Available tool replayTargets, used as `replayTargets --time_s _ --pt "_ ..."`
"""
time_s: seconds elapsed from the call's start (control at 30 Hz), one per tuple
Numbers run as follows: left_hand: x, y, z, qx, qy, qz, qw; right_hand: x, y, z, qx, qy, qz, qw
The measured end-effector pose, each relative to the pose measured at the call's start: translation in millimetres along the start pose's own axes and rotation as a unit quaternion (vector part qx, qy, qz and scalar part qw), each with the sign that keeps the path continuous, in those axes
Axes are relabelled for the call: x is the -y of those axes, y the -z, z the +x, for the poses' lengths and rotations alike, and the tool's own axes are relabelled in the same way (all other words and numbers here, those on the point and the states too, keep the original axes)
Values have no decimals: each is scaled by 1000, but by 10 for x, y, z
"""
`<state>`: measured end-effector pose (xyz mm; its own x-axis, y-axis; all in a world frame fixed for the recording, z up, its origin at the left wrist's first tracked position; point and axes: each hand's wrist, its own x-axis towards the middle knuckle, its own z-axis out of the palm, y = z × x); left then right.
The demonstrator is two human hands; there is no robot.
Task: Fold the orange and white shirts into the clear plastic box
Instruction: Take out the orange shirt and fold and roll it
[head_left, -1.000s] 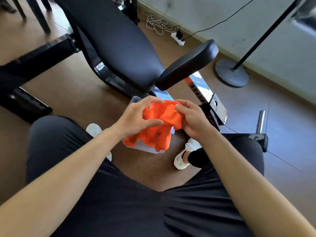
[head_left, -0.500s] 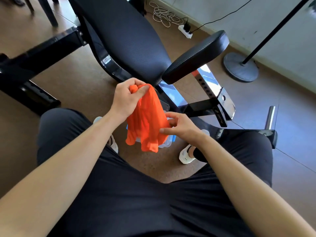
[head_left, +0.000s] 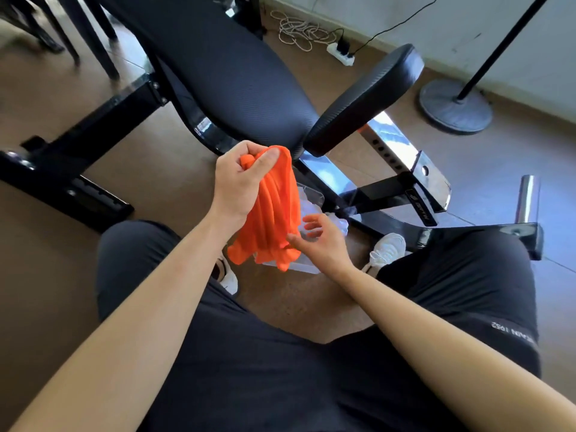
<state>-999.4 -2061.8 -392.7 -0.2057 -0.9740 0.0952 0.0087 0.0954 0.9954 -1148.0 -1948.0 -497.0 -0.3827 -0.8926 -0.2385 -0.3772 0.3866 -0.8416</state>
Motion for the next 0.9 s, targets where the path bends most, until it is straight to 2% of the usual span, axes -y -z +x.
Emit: replayTargets --time_s 0.17,0.23,0.3,0.43,0.53,0.7,0.8,0.9 --pt "-70 103 71 7 7 -55 998 -104 -272 313 10 36 -86 996" --pt "-38 182 87 3 10 -58 998 -145 -240 429 2 39 -89 995" --pt "18 270 106 -19 18 -67 997 -224 -144 529 -11 41 -90 995" --pt "220 452 173 -77 37 -31 996 -357 286 650 25 -7 -91 996" --pt "383 562 206 -105 42 26 993 -280 694 723 27 -7 -50 998" --pt "535 641 307 -179 60 97 977 59 1307 645 33 25 87 995" --pt "515 619 345 -174 59 103 978 216 1501 549 19 11 193 981" --pt "371 591 393 -152 47 78 984 387 1665 531 37 25 236 971"
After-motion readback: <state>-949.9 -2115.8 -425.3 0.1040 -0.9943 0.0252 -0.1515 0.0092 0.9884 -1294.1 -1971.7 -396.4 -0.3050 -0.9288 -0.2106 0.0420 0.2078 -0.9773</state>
